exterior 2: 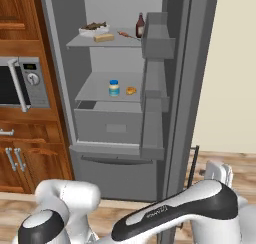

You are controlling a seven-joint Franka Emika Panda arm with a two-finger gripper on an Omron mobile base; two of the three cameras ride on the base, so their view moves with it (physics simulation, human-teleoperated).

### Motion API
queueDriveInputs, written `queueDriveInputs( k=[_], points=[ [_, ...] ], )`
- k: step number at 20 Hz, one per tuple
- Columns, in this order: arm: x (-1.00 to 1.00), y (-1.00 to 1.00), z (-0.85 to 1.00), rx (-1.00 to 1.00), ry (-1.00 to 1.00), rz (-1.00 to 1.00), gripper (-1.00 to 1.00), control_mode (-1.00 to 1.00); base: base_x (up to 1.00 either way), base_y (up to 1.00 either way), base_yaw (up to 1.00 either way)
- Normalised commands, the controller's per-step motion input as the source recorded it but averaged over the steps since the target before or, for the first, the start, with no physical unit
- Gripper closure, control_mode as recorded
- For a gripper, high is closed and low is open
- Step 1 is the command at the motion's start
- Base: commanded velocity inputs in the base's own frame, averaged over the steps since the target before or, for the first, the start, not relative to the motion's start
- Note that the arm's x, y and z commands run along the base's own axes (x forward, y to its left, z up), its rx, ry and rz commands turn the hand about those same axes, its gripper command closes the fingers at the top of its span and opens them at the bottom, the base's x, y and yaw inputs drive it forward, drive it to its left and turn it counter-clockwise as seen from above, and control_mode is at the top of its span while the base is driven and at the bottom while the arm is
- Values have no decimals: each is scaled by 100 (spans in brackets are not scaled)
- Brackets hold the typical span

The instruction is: Place the tupperware on the top shelf of the fridge. Make space for the tupperware among the existing items by rearranging them on the shelves if needed. Close the fridge door when finished.

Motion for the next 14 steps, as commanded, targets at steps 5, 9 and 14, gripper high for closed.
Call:
queueDriveInputs(
  k=[5, 9, 14],
  points=[
    [100, -63, -34, 18, 0, 11, -100, -100, 0, 0, 0],
    [100, -8, -39, 12, 0, 30, -100, -100, 0, 0, 0],
    [100, 6, -39, 7, -6, 34, -100, -100, 0, 0, 0]
  ],
)
